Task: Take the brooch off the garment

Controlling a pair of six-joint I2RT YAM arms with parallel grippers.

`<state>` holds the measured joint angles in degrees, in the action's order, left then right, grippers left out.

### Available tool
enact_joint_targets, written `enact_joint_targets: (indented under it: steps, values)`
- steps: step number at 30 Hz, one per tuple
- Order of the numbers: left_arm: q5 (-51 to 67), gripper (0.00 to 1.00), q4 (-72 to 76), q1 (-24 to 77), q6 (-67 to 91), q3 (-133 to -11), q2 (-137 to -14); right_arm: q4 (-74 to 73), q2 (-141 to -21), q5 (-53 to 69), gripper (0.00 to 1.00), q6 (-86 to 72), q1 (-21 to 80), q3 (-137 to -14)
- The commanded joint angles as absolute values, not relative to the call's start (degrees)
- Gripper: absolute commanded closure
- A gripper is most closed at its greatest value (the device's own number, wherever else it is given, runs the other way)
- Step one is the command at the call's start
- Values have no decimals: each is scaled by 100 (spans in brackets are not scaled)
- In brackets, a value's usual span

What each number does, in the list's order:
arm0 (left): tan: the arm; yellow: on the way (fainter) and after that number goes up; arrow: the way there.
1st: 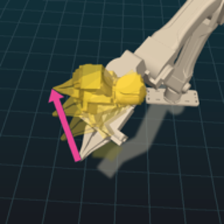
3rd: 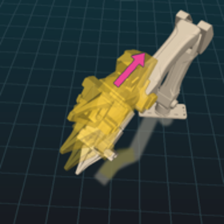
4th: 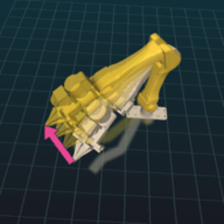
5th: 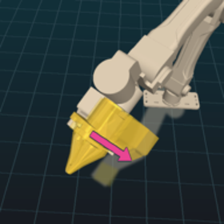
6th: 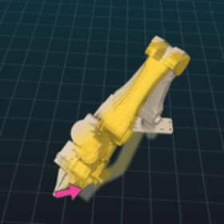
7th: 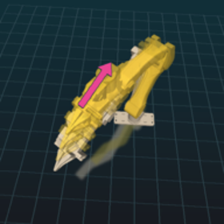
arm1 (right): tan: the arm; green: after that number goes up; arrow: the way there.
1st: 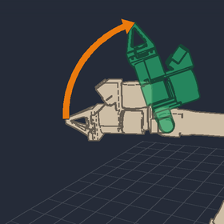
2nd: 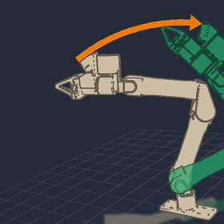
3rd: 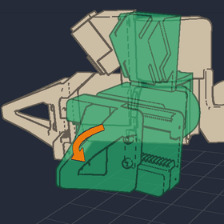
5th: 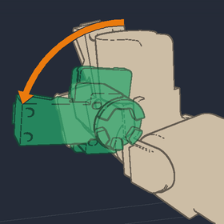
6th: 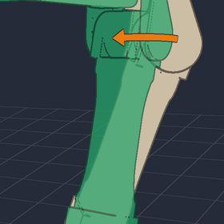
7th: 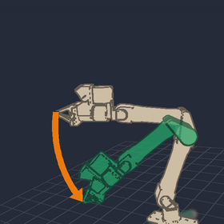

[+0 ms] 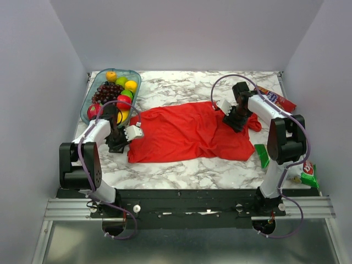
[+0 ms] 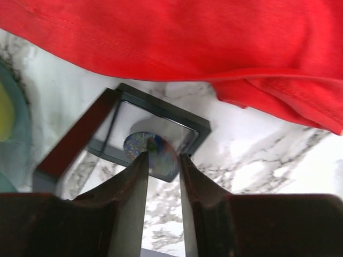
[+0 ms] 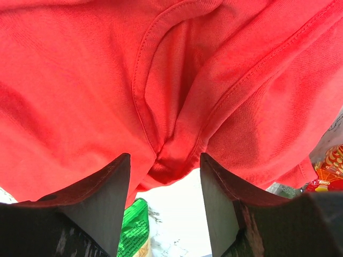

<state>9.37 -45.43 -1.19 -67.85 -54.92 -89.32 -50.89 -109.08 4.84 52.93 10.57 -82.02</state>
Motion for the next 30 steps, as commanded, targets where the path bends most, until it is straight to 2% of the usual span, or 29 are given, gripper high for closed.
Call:
enact_joint_targets:
  steps: [1, 3, 4, 8, 10, 12, 17, 20, 21, 22, 25, 30]
  values:
    - [1195, 60, -4913, -88, -6662, -5361, -8587, -5186, -10898, 606, 37, 5238, 1107, -8376]
    - [1248, 30, -4992, -88, -6575, -5414, -8500, -5203, -10916, 606, 36, 5230, 1099, -8411]
    - [1257, 2, -5044, -88, -6557, -5431, -8464, -5194, -10925, 606, 36, 5229, 1099, -8429]
    - [1327, 1, -5255, -88, -6512, -5519, -8139, -5186, -10925, 633, 35, 5203, 1107, -8464]
    - [1590, 1, -5615, -88, -6556, -5659, -7911, -5194, -10872, 659, 29, 5160, 1107, -8490]
    - [2088, 1, -6253, -88, -6740, -5931, -7744, -5256, -10759, 799, 24, 5098, 1099, -8595]
    - [3285, 1, -7031, -44, -6707, -6696, -7647, -5782, -10267, 1789, 23, 4878, 1099, -9034]
    - [3919, 1, -6427, -18, -5498, -7092, -7646, -5530, -9915, 2065, 22, 4212, 1099, -9350]
    - [3937, 1, -6094, 148, -4571, -7154, -7612, -5433, -9879, 2092, 22, 3923, 1099, -9508]
    - [3877, 1, -5256, 193, -3918, -7154, -7603, -5319, -9853, 2066, 22, 3293, 1099, -9806]
    - [3281, 1, -3791, 202, -2170, -7075, -7602, -4492, -9835, 1338, 21, 1616, 1099, -10394]
    - [2296, 1, -2866, 158, -924, -7241, -7848, -3929, -9730, 450, 18, 1055, 1090, -10828]
